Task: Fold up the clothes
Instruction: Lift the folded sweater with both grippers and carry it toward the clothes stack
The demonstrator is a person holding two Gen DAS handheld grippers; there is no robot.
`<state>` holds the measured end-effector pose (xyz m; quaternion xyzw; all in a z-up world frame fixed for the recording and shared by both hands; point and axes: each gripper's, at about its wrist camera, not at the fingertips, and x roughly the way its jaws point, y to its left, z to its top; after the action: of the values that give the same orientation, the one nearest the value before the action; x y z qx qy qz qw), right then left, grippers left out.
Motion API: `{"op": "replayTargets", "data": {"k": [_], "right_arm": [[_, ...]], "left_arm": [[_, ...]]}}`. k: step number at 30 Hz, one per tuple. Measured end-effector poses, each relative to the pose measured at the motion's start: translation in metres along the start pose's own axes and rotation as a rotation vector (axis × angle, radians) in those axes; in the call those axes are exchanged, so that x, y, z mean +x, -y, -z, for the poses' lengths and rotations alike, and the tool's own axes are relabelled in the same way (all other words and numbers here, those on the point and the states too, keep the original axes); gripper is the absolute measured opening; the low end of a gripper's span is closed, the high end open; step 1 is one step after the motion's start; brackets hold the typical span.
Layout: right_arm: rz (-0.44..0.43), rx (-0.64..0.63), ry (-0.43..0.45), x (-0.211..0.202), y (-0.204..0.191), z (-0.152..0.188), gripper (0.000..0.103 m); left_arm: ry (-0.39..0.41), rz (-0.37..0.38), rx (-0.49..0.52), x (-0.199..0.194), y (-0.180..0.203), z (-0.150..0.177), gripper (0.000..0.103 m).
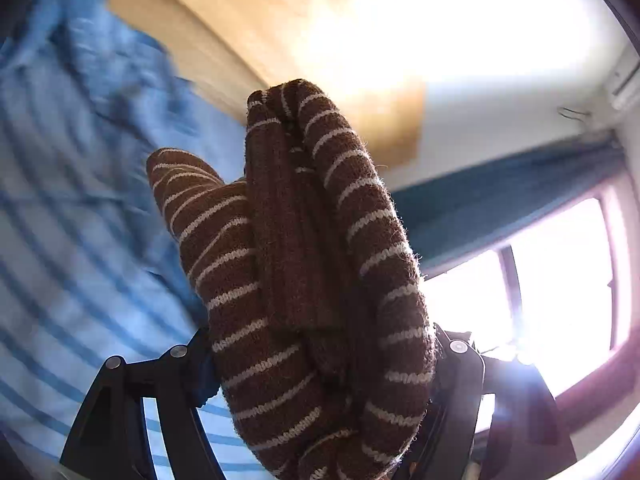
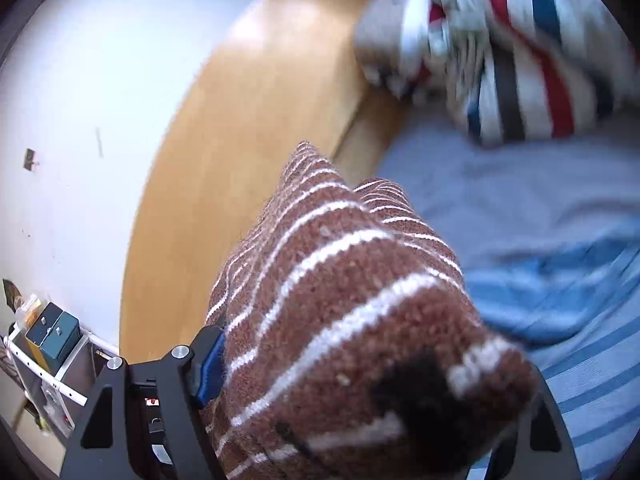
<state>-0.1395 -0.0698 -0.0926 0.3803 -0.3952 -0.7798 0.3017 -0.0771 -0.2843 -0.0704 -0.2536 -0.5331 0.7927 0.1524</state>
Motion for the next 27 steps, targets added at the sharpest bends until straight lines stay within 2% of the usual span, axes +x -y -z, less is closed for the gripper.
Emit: {"op": "replayTargets", "data": {"k": [2, 6, 11, 14, 16, 17, 19, 20, 21, 23, 24, 25, 26, 27], "right_arm": [[0.033, -0.039, 0.085, -0.063, -0.008, -0.022, 0.08], [0.099, -0.054, 0.236, -0.196, -0.013, -0.064, 0.08], [0.134, 0.006, 0.512, -0.355, -0.007, -0.095, 0.08], [0.13, 0.03, 0.665, -0.411, -0.01, -0.122, 0.08], [0.154, 0.05, 0.728, -0.431, -0.002, -0.128, 0.08], [0.166, 0.06, 0.759, -0.441, 0.002, -0.13, 0.081], [0.191, 0.122, 0.763, -0.44, 0.03, -0.127, 0.082], [0.203, 0.153, 0.764, -0.439, 0.044, -0.125, 0.082], [0.221, 0.193, 0.737, -0.429, 0.062, -0.123, 0.082], [0.251, 0.282, 0.658, -0.399, 0.11, -0.122, 0.082], [0.254, 0.279, 0.644, -0.39, 0.125, -0.119, 0.082], [0.257, 0.273, 0.632, -0.382, 0.14, -0.115, 0.081], [0.277, 0.23, 0.636, -0.379, 0.137, -0.114, 0.081], [0.297, 0.185, 0.642, -0.377, 0.132, -0.114, 0.083]], "left_arm": [[-0.055, 0.074, 0.034, 0.025, 0.04, 0.024, 0.076], [-0.222, 0.194, 0.123, 0.087, 0.139, 0.083, 0.076], [-0.433, 0.294, 0.306, 0.163, 0.264, 0.148, 0.076], [-0.542, 0.355, 0.387, 0.208, 0.318, 0.179, 0.076], [-0.617, 0.37, 0.401, 0.239, 0.337, 0.194, 0.076], [-0.656, 0.361, 0.407, 0.257, 0.34, 0.2, 0.076], [-0.73, 0.315, 0.417, 0.291, 0.336, 0.211, 0.077], [-0.76, 0.253, 0.41, 0.308, 0.324, 0.215, 0.077], [-0.791, 0.182, 0.4, 0.326, 0.311, 0.218, 0.077], [-0.835, -0.008, 0.365, 0.355, 0.272, 0.229, 0.077], [-0.842, -0.065, 0.343, 0.362, 0.251, 0.235, 0.078], [-0.828, -0.061, 0.325, 0.361, 0.235, 0.239, 0.082], [-0.799, -0.035, 0.328, 0.37, 0.233, 0.237, 0.087], [-0.766, -0.007, 0.337, 0.384, 0.235, 0.233, 0.088]]}}
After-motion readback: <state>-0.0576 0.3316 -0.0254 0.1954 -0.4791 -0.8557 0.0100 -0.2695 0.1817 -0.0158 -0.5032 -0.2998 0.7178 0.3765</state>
